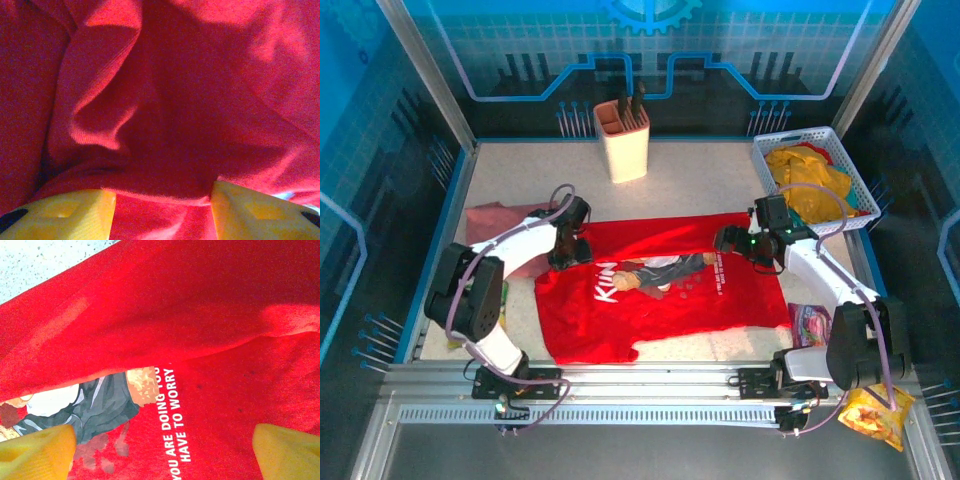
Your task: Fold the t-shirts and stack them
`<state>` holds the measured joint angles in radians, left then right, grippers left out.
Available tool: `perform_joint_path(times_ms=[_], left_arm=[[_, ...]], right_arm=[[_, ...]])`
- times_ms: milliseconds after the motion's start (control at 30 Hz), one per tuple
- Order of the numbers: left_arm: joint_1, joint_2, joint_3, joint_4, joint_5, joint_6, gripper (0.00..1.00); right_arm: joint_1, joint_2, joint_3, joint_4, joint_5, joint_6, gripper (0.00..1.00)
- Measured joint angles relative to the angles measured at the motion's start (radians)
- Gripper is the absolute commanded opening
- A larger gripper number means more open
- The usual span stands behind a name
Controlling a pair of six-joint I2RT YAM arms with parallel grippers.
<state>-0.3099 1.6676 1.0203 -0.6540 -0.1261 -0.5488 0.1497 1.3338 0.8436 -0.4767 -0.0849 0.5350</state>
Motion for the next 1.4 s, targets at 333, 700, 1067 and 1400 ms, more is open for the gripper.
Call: perform_joint_path(times_ms=[333, 700, 1067, 1400], left_arm=[[0.000, 0.034, 0.111, -0.063, -0.043, 0.052, 0.00], [0.011, 0.190, 0.439, -0.185, -0.079, 0.178, 0.05], [0.053, 0.242, 0.474, -0.208, -0.068, 0.212, 0.49], [0.010, -0.064, 0.135, -0.101, 0.065, 0.127, 0.41]], right_arm=[[0.000, 0.000, -0.009, 0.007, -0.002, 0.000, 0.92], [0.000, 0.000, -0.012, 0.008, -0.003, 0.000, 0.91], [0.000, 0.001, -0.013, 0.014, -0.010, 0.000, 0.91], [0.000, 0.001, -0.027, 0.021, -0.030, 0.000, 0.90]])
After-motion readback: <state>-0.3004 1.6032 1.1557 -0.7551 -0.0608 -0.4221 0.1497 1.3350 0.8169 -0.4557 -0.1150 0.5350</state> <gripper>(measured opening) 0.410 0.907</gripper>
